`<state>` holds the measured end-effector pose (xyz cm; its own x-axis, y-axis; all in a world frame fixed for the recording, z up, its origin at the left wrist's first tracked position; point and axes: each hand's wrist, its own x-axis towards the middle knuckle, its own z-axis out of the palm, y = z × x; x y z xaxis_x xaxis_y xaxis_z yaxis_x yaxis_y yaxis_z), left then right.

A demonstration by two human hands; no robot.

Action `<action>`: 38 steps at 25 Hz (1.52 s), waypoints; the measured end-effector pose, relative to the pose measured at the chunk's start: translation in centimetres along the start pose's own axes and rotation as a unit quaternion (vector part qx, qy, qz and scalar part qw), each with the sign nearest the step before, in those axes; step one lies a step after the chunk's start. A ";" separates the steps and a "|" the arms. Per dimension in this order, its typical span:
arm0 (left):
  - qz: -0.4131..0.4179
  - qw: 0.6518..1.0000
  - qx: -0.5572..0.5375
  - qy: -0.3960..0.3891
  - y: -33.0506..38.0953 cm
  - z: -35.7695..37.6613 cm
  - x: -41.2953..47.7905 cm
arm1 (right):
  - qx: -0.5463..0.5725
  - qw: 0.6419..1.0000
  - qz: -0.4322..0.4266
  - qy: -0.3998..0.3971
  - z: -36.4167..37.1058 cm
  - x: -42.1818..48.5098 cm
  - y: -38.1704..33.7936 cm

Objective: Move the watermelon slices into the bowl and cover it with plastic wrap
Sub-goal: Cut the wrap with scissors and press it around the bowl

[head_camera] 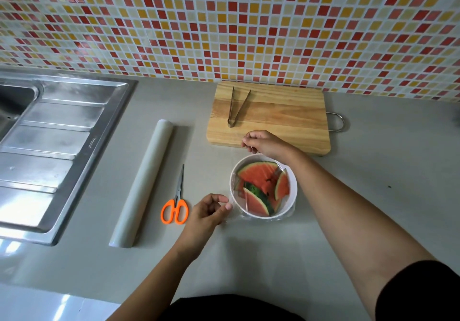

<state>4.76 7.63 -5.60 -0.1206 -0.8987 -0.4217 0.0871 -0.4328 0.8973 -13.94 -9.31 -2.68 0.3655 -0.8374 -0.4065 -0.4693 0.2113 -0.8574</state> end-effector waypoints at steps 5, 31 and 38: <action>-0.017 0.999 0.048 -0.012 0.4 0.0 0.2 | 0.011 1.000 0.016 -0.001 -0.2 0.1 -0.1; 0.031 0.973 0.217 0.065 4.1 -0.5 9.0 | 0.168 0.917 0.149 0.330 2.2 -4.0 5.2; -0.008 0.990 0.144 0.007 5.5 -2.2 10.2 | 0.285 0.885 0.181 0.320 1.2 -4.6 4.6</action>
<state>6.18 -4.05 -5.24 -0.1062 -0.8937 -0.4358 -0.2006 -0.4100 0.8897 -16.79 -3.89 -5.21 -0.3411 -0.7388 -0.5812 0.0865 0.5910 -0.8020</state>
